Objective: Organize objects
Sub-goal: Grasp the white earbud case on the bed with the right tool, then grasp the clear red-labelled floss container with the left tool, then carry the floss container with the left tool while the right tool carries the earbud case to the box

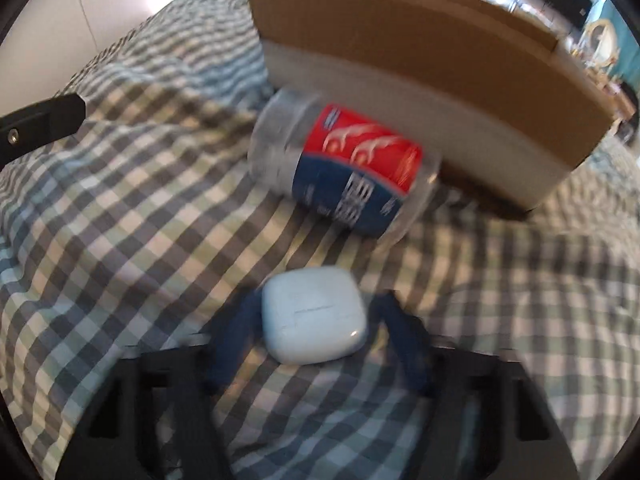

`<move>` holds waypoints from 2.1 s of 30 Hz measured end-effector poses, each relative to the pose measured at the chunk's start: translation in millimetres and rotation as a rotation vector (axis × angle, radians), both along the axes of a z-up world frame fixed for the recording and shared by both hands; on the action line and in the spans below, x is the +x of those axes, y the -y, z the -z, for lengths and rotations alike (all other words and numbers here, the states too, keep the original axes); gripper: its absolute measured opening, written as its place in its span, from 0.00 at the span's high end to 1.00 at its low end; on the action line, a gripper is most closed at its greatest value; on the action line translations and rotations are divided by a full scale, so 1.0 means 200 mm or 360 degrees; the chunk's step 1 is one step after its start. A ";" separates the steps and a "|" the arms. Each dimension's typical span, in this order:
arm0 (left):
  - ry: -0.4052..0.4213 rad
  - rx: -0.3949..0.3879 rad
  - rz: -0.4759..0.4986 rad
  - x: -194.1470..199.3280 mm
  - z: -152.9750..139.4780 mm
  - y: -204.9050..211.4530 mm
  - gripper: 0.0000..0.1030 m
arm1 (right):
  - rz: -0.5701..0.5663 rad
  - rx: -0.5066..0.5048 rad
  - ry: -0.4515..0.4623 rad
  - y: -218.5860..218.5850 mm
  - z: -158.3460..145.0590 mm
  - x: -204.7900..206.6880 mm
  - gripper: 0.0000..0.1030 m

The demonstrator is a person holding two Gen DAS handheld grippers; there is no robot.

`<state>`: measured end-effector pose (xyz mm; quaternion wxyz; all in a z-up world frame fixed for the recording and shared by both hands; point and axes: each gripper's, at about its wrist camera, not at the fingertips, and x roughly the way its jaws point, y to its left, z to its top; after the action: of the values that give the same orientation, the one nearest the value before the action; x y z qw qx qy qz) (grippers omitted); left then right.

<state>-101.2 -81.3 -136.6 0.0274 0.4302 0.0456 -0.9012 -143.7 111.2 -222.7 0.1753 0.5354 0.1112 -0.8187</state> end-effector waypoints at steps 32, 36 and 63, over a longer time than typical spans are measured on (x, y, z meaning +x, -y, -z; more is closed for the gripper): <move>0.0109 -0.0054 0.0366 -0.29 0.25 -0.72 0.00 | 0.0454 -0.0082 -0.0344 -0.62 -0.37 -0.16 0.50; 0.0162 -0.0087 0.0348 -0.35 0.32 -0.75 0.00 | 0.0460 -0.0138 -0.0306 -0.63 -0.34 -0.17 0.50; 0.0045 -0.0017 0.0242 -0.06 0.04 -0.54 0.11 | 0.0428 -0.0159 -0.0405 -0.57 -0.46 0.05 0.50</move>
<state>-112.7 26.8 -145.3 -0.0383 0.4449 0.0077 -0.8947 -134.7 225.8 -130.8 0.0753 0.4281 0.0191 -0.9004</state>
